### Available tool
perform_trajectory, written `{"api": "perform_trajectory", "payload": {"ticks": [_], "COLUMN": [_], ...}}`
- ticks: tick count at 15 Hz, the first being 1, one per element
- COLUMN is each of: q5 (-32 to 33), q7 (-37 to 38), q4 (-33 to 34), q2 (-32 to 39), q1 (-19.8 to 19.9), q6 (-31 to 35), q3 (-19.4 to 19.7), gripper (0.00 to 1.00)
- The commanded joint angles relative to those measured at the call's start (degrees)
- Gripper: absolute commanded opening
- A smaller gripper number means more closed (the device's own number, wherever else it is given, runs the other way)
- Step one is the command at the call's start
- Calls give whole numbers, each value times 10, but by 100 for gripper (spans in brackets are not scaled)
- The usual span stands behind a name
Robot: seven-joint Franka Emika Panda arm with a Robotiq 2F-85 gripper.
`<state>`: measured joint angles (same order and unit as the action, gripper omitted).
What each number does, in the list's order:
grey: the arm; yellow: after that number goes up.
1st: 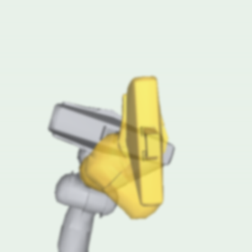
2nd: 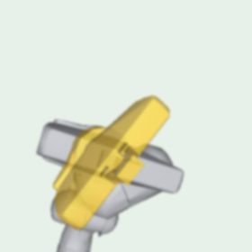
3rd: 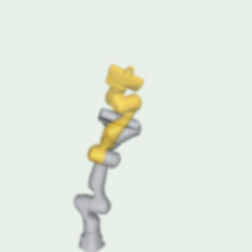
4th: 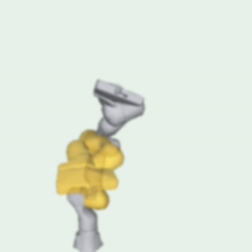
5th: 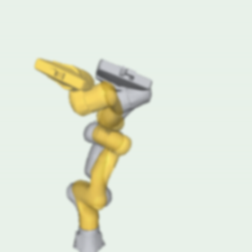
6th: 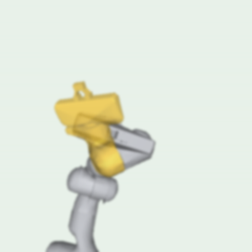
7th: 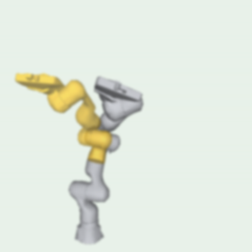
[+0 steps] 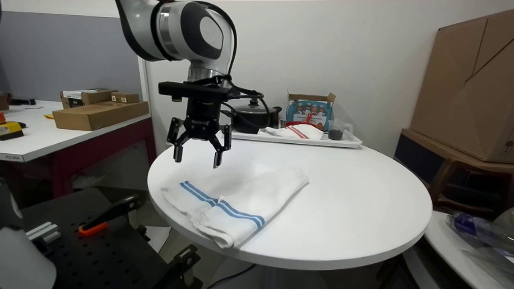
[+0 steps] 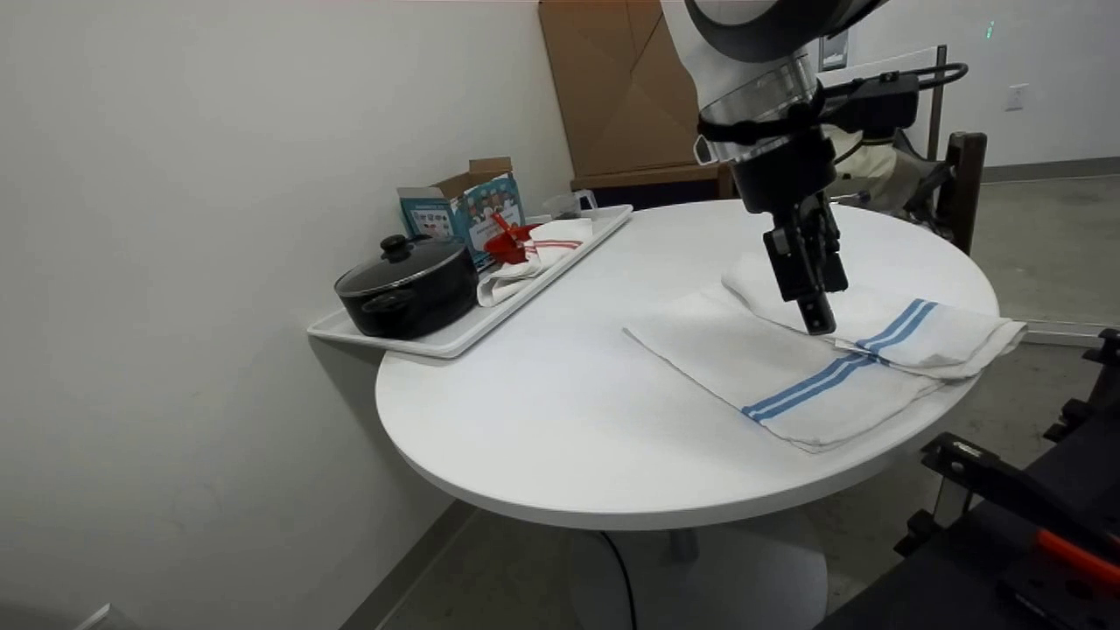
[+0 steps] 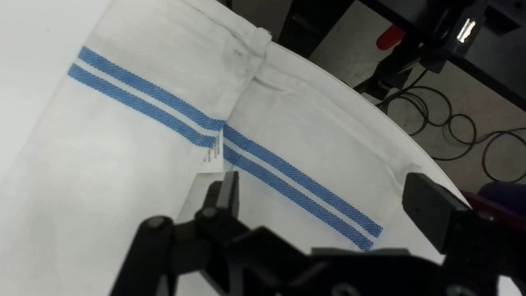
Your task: Fold the towel two times over from right to left then left to right, fold the towel in half from top to bottom
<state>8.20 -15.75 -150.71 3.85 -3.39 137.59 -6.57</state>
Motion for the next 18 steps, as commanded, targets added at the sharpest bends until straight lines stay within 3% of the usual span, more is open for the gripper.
{"api": "perform_trajectory", "payload": {"ticks": [1,6,8,12,18], "q5": [-31,-18,8,100,246], "q7": [6,24,56,150,287], "q4": [-49,-93,-72,-72,-71], "q2": [-33,-33,-3,20,50], "q1": [-21,-49,-59,-79,-100], "q6": [49,113,137,181,189], "q3": [-14,-34,-37,-33,-25], "gripper": [100,100,100,100,100]}}
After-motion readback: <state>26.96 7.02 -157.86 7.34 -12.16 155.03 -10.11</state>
